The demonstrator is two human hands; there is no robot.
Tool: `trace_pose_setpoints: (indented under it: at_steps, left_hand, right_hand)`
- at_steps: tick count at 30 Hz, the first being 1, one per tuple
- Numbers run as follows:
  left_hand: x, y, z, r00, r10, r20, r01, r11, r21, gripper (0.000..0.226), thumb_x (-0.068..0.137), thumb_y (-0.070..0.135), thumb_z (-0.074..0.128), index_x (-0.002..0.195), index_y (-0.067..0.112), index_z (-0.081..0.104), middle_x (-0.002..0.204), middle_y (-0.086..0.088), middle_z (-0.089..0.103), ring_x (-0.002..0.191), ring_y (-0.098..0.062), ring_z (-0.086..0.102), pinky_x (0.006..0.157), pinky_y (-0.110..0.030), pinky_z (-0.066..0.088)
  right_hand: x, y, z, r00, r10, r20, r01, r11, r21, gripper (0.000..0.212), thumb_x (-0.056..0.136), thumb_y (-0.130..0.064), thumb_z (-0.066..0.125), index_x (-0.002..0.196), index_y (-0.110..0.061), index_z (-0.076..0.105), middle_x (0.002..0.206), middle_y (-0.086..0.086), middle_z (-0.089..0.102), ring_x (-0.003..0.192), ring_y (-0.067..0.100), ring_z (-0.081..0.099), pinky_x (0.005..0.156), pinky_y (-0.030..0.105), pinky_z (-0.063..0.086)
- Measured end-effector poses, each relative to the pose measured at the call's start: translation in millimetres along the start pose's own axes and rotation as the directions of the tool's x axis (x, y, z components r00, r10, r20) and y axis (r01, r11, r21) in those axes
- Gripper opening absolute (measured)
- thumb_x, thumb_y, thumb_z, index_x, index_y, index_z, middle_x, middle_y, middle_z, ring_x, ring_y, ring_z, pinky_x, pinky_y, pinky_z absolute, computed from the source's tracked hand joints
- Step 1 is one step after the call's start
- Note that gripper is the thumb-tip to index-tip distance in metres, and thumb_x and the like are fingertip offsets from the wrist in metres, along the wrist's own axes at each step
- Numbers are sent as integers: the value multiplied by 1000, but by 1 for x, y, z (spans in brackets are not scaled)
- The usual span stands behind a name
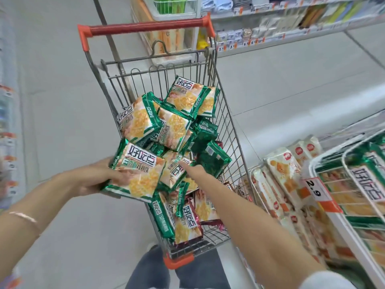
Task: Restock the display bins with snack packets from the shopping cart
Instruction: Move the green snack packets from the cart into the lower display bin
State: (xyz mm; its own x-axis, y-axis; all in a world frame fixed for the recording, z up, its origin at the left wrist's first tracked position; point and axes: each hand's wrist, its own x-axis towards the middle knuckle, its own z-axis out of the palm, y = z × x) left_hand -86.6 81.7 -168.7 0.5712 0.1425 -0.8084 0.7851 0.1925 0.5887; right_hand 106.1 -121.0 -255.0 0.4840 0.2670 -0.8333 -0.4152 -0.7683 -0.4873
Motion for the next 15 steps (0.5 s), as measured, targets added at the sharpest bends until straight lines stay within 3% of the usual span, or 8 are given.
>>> trace_pose_setpoints:
  at_steps: [4,7,9,10,12,15]
  left_hand:
    - [-25,-16,-5,1000,-26,12,26,1000,-11,69,69,9,88,129,17,57,118,-10,72,108,-35,69,95,-58,53]
    - [-37,-12,0,999,-35,-9,35,998,-57,54,83,40,70,131,20,56,120,-6,72,113,-32,68,97,-56,52]
    - [-43,-4,6,999,-45,-11,44,996,-73,59,86,60,50,129,22,58,120,-6,72,112,-30,68,98,-52,53]
    - [-44,2,11,999,-52,-13,51,996,-71,63,86,66,43,127,21,59,119,-7,73,111,-28,69,97,-49,54]
    - [-44,14,23,997,-74,-19,73,995,-64,72,88,73,34,125,18,62,118,-11,73,110,-28,70,98,-48,54]
    - [-42,33,51,998,-70,-9,70,997,-35,79,89,75,30,122,12,64,117,-17,72,111,-30,69,97,-47,54]
  right_hand:
    - [5,0,28,999,10,-51,1,976,216,94,85,-45,75,151,4,29,149,16,43,135,37,43,110,44,36]
    - [-9,-5,-5,990,-121,-74,137,946,292,78,89,-34,74,147,0,36,130,11,57,108,28,55,101,41,43]
    - [-28,-8,-43,979,-204,27,192,952,237,90,81,-45,78,150,-6,34,105,5,64,91,23,56,92,39,52]
    - [-38,-11,-65,967,-237,98,211,953,219,90,77,-49,80,146,-9,39,101,7,67,92,23,59,92,38,53]
    - [-72,-19,-98,941,-262,213,226,958,176,66,77,-48,76,125,-8,54,100,6,74,90,22,69,84,32,58]
    - [-124,-26,-117,880,-355,315,337,935,110,39,82,-43,62,110,-16,60,89,-1,76,74,17,72,64,26,59]
